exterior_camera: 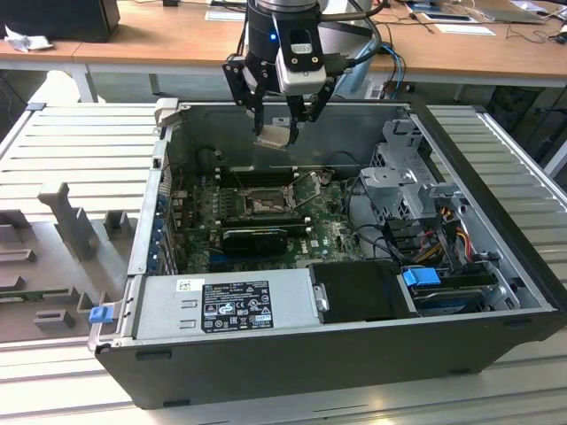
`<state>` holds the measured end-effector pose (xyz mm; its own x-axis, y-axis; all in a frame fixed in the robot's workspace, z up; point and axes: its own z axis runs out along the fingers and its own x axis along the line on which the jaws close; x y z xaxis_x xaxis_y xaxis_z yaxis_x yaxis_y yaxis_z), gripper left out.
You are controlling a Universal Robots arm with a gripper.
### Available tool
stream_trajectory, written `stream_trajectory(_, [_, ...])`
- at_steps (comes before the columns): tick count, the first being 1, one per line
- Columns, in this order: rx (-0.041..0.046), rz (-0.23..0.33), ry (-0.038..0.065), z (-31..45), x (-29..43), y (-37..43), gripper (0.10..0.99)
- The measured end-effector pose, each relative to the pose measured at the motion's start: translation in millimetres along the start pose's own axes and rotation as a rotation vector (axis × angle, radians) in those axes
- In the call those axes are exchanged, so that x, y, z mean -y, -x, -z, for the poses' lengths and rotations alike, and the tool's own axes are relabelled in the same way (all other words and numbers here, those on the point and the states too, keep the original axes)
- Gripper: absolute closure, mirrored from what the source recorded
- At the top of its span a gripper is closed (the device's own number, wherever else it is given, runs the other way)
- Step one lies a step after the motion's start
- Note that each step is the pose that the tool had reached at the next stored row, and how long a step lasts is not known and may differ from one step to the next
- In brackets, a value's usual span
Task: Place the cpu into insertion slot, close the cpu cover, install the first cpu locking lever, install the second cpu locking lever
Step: 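Place the cpu into insertion slot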
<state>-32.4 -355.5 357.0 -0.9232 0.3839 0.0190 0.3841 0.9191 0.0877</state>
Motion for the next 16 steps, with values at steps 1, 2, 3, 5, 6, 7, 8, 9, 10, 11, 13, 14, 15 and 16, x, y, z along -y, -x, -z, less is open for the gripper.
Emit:
stream_trajectory(1, [0.0007, -0.008, 0.000, -0.1, 0.0, 0.0, 0.557])
stream_trajectory(2, [0.0020, -0.022, 0.000, -0.2, 0.0, 0.0, 0.557])
stream_trajectory(3, [0.0034, -0.038, 0.001, -0.2, 0.0, 0.0, 0.557])
stream_trajectory(5, [0.0061, -0.069, 0.002, -0.8, 0.0, 0.0, 0.557])
stream_trajectory(6, [0.0063, -0.072, 0.002, -1.2, 0.0, 0.0, 0.557])
stream_trajectory(7, [0.0065, -0.073, 0.002, -1.7, 0.1, 0.0, 0.557])
stream_trajectory(8, [0.0065, -0.074, 0.002, -2.4, 0.2, 0.0, 0.557])
stream_trajectory(9, [0.0065, -0.074, 0.002, -3.1, 0.3, 0.0, 0.557])
stream_trajectory(10, [0.0065, -0.074, 0.001, -3.8, 0.4, 0.0, 0.557])
stream_trajectory(11, [0.0065, -0.074, 0.001, -4.4, 0.4, 0.1, 0.557])
stream_trajectory(13, [0.0068, -0.074, 0.001, -5.9, 0.6, 0.1, 0.557])
stream_trajectory(14, [0.0073, -0.074, 0.001, -6.3, 0.6, 0.1, 0.557])
stream_trajectory(15, [0.0076, -0.075, 0.000, -6.4, 0.6, 0.1, 0.557])
stream_trajectory(16, [0.0082, -0.080, 0.000, -6.4, 0.6, 0.1, 0.557])
